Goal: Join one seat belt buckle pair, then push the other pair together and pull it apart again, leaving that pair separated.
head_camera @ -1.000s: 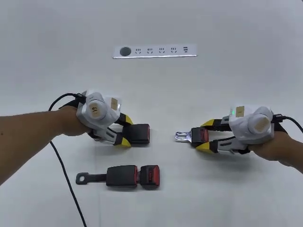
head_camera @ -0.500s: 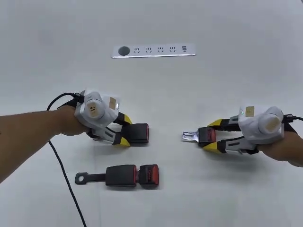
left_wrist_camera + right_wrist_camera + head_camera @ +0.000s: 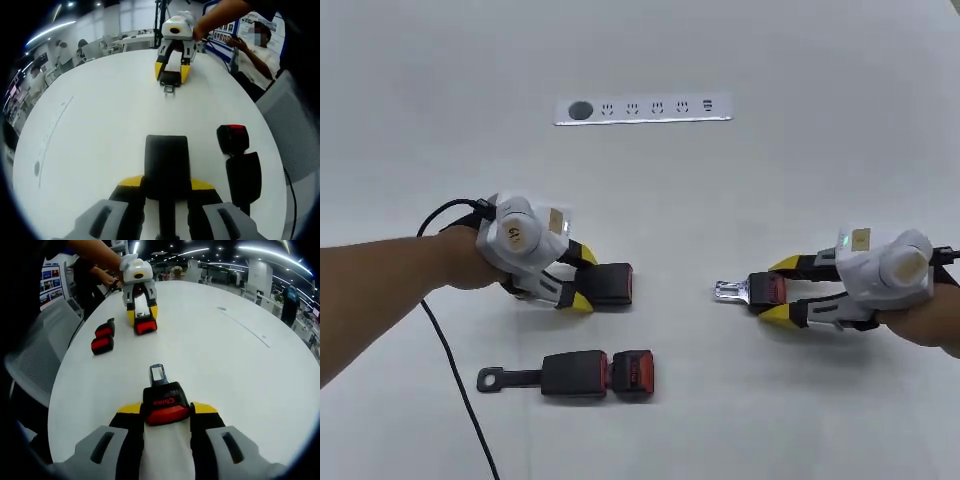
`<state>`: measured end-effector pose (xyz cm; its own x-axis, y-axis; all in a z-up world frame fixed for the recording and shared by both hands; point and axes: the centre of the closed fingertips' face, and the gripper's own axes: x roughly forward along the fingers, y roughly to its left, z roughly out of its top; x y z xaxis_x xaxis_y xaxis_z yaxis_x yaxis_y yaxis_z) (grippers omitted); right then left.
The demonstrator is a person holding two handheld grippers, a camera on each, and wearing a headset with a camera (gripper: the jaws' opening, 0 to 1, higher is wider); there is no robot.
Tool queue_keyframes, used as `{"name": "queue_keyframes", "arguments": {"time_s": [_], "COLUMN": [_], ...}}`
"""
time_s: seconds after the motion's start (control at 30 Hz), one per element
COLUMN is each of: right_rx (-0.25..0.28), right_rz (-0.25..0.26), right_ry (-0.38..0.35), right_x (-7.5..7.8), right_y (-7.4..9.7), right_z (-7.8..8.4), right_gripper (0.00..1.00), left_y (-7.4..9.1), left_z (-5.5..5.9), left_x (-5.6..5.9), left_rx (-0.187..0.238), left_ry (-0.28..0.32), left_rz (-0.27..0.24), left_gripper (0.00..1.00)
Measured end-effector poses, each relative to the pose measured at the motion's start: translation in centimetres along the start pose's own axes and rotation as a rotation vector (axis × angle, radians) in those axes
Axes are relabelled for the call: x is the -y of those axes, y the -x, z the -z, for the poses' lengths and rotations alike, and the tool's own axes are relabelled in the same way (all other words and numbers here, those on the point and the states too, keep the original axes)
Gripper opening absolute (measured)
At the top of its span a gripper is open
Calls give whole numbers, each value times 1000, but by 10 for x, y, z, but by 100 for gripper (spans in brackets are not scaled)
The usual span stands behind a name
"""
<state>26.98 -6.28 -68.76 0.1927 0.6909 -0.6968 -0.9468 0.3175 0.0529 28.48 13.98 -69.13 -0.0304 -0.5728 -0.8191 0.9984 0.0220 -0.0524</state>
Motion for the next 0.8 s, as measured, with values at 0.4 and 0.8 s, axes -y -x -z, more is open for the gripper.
{"name": "queue_keyframes", "arguments": {"time_s": [0.4, 0.8], "right_rx": [-25, 90], "right_rz": [25, 219], "right_ry": [15, -97], "right_x": [3, 22], "right_y": [0, 16], "right_z": [1, -21], "right_gripper": [35, 62], "left_y": [0, 24], "left_z": [-3, -25], "left_x": [1, -8], "left_rx": [-20, 103], "left_ry": [34, 244], "left_rz": [-5, -148], "left_gripper": [35, 75]}}
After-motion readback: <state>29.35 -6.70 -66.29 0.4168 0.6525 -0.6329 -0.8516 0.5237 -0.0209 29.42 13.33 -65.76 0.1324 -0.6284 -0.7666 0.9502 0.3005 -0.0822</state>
